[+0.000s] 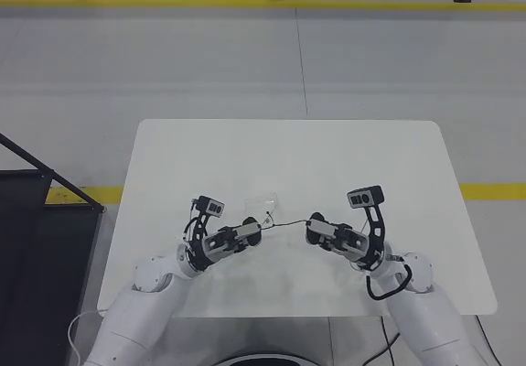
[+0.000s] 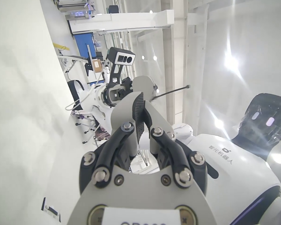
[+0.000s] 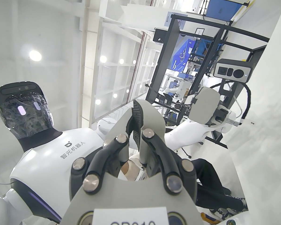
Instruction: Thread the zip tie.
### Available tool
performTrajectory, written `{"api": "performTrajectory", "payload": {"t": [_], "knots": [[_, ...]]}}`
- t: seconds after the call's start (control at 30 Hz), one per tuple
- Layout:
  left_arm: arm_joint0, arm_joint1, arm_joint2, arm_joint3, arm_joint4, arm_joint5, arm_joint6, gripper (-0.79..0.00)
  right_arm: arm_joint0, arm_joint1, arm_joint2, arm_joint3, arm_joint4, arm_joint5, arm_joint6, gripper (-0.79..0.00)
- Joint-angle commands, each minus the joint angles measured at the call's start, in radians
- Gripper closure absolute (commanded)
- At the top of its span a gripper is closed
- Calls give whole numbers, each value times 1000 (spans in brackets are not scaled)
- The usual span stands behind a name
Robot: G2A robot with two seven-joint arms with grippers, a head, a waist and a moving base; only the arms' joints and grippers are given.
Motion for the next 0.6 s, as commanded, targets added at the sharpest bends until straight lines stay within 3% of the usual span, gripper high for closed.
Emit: {"api": "performTrajectory", "payload": {"t": [0.0,0.27,0.57], "knots": [[13,4,-9,-14,19,0,2,0,-2,1,9,-7,13,3,8,0],[54,16,-37,-55,46,-3,-6,0,-14,4,42,-47,42,9,19,0],[60,23,-47,-32,19,-13,-43,0,-52,5,58,-102,21,-17,-7,0]]}}
